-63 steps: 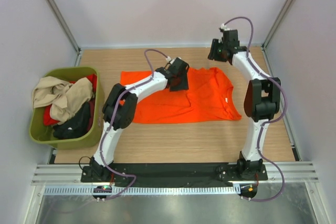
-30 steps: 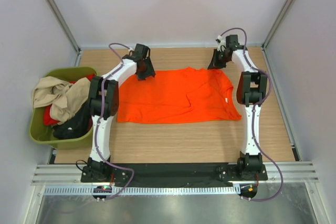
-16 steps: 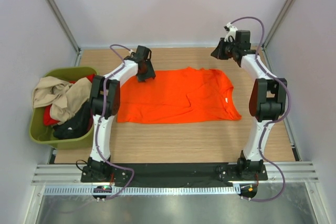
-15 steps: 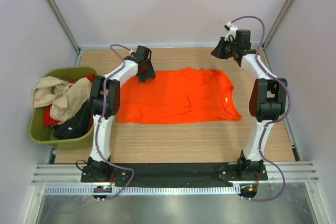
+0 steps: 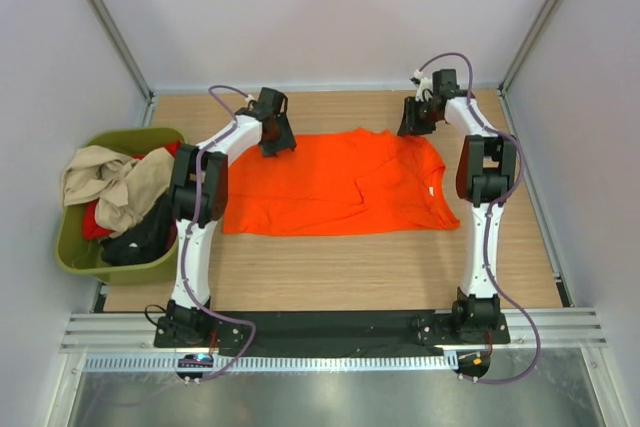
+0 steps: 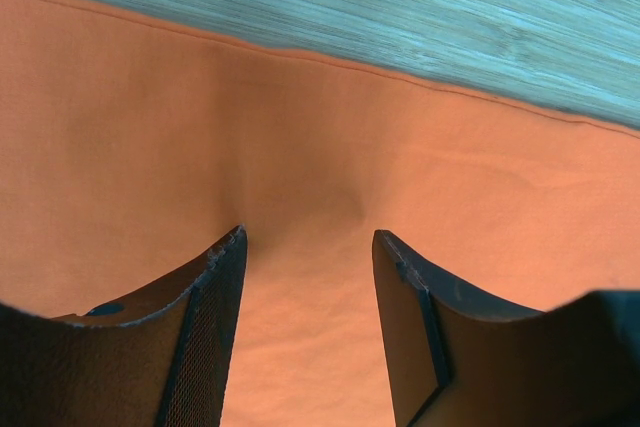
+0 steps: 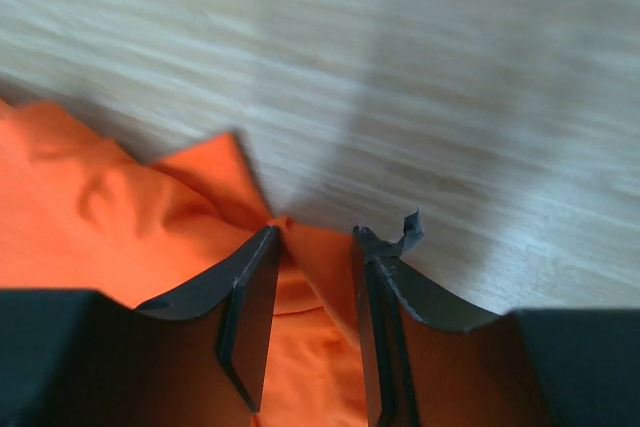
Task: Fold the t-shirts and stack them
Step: Fold the tshirt
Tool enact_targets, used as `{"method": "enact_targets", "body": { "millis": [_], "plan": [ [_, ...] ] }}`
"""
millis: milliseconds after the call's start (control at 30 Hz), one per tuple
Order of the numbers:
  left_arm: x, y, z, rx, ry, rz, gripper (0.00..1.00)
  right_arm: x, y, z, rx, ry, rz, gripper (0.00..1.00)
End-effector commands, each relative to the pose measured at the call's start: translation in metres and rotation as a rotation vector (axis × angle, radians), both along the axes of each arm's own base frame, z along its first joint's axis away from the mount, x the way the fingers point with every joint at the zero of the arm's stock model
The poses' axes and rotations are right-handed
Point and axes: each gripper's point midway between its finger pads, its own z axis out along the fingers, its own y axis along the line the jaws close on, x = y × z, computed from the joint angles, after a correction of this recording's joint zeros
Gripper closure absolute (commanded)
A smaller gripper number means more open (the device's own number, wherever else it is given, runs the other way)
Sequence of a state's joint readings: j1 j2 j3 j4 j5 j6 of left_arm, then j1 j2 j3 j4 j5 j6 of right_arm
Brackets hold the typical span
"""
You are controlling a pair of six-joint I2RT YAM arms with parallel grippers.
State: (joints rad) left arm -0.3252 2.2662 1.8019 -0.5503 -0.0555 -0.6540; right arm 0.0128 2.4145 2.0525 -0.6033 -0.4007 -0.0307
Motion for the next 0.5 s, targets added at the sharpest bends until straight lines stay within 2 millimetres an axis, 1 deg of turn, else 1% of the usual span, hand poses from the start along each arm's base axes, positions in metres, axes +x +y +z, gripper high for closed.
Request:
{"method": "enact_targets", "body": {
  "millis": [0, 33, 100, 133, 167, 200, 233, 267, 333, 367, 433, 467],
  "plan": [
    [-0.016, 0.001, -0.017, 0.003, 0.068, -0.006, 0.45, -0.005, -0.010, 0.012, -0.078, 0.012, 0.042, 0.57],
    [-0.016, 0.001, -0.018, 0.001, 0.070, -0.004, 0.45, -0.006, -0.016, 0.005, -0.107, 0.020, 0.038, 0.59],
    [-0.017, 0.001, -0.019, 0.002, 0.071, -0.005, 0.45, -0.007, -0.017, 0.001, -0.123, 0.022, 0.043, 0.62],
    [-0.015, 0.001, -0.018, 0.001, 0.066, -0.001, 0.45, -0.005, -0.019, 0.002, -0.126, 0.012, 0.037, 0.72],
    [-0.016, 0.001, -0.020, 0.003, 0.070, 0.001, 0.45, -0.004, -0.019, -0.001, -0.128, 0.003, 0.032, 0.80],
    [-0.016, 0.001, -0.021, 0.004, 0.074, 0.002, 0.45, -0.004, -0.019, -0.001, -0.126, -0.001, 0.030, 0.92],
    [-0.016, 0.001, -0.021, 0.002, 0.072, 0.007, 0.45, -0.003, -0.017, 0.001, -0.118, -0.009, 0.031, 0.96],
    [-0.016, 0.001, -0.023, 0.004, 0.077, 0.007, 0.45, 0.000, -0.014, 0.008, -0.099, -0.035, 0.032, 0.99],
    [-0.017, 0.003, -0.026, 0.007, 0.084, 0.011, 0.45, 0.002, -0.010, 0.019, -0.077, -0.069, 0.033, 0.99],
    [-0.018, 0.002, -0.027, 0.008, 0.085, 0.011, 0.45, 0.005, -0.007, 0.035, -0.058, -0.113, 0.031, 0.99],
    [-0.019, 0.004, -0.030, 0.012, 0.091, 0.016, 0.45, 0.008, -0.005, 0.052, -0.039, -0.165, 0.016, 0.99],
    [-0.020, 0.004, -0.032, 0.013, 0.095, 0.018, 0.45, 0.011, -0.019, 0.058, -0.032, -0.202, -0.020, 0.99]
  ]
}}
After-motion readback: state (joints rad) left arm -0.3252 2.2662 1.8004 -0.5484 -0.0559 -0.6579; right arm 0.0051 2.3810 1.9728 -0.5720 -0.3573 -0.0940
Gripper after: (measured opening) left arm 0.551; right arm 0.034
